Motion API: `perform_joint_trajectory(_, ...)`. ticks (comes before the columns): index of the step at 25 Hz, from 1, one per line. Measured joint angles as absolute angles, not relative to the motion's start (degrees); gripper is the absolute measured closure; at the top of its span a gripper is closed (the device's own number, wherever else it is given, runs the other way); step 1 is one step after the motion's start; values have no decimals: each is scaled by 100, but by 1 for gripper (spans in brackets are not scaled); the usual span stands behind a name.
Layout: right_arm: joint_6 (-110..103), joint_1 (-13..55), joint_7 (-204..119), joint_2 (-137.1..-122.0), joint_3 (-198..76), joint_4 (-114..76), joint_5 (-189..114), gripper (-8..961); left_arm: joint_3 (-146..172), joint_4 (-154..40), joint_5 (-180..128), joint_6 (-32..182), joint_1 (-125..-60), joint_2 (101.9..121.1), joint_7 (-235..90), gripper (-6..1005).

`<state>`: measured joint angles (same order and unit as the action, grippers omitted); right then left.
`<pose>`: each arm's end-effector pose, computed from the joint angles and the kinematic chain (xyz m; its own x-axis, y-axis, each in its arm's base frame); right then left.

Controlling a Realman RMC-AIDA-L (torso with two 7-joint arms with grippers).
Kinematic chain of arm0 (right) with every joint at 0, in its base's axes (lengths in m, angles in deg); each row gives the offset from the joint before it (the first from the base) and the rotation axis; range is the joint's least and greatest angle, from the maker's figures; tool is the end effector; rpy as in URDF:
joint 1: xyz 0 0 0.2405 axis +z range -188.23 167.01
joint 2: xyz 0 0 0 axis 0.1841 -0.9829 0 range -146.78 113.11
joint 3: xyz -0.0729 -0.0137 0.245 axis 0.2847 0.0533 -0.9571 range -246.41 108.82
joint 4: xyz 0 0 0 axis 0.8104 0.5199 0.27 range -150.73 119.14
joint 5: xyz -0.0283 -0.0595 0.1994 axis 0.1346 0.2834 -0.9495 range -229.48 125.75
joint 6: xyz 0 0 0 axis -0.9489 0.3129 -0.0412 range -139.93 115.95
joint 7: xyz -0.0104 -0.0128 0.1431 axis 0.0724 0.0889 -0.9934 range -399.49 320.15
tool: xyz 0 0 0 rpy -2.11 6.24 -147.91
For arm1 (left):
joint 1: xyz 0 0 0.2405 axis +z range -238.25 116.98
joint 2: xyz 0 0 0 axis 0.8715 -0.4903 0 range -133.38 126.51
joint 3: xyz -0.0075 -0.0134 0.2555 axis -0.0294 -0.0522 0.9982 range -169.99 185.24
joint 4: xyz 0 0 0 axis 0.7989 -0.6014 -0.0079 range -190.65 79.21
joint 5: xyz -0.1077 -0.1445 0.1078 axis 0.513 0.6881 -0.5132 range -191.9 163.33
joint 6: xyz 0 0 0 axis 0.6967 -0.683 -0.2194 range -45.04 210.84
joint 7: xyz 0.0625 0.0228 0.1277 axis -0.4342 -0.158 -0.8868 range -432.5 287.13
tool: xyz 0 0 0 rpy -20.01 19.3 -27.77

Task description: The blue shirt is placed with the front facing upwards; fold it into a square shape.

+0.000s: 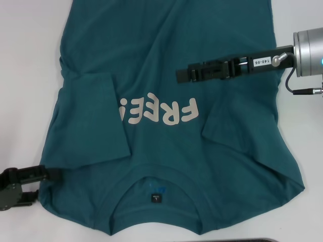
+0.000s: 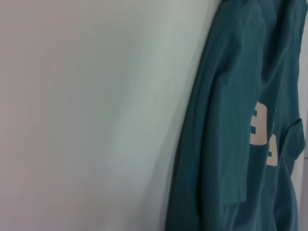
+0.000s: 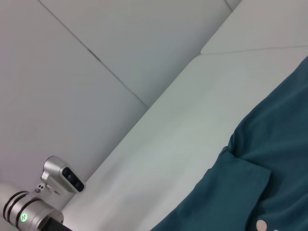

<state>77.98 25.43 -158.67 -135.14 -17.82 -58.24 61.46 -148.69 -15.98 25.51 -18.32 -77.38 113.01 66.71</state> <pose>0.2102 0.3516 -0.0078 0.5609 -0.7452 -0.3607 -0.7454 -0.6441 0.1715 -0.3687 0.2111 0.0277 -0.2610 0.9446 0.1989 0.9481 0.2120 0.2371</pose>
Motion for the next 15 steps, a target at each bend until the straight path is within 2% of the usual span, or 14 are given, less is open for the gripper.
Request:
perform_joint_trajectory(12, 7805, 2537, -15868, -13508, -1791, -5823, 6178, 100, -14858, -1594, 2542, -1742, -7961, 11369, 6759, 134)
perform_joint_trajectory(15, 7805, 2535, -15868, -13505, -1809, -5820, 6178, 100, -14814, -1434, 2539, -1727, -7968, 11440, 6761, 136)
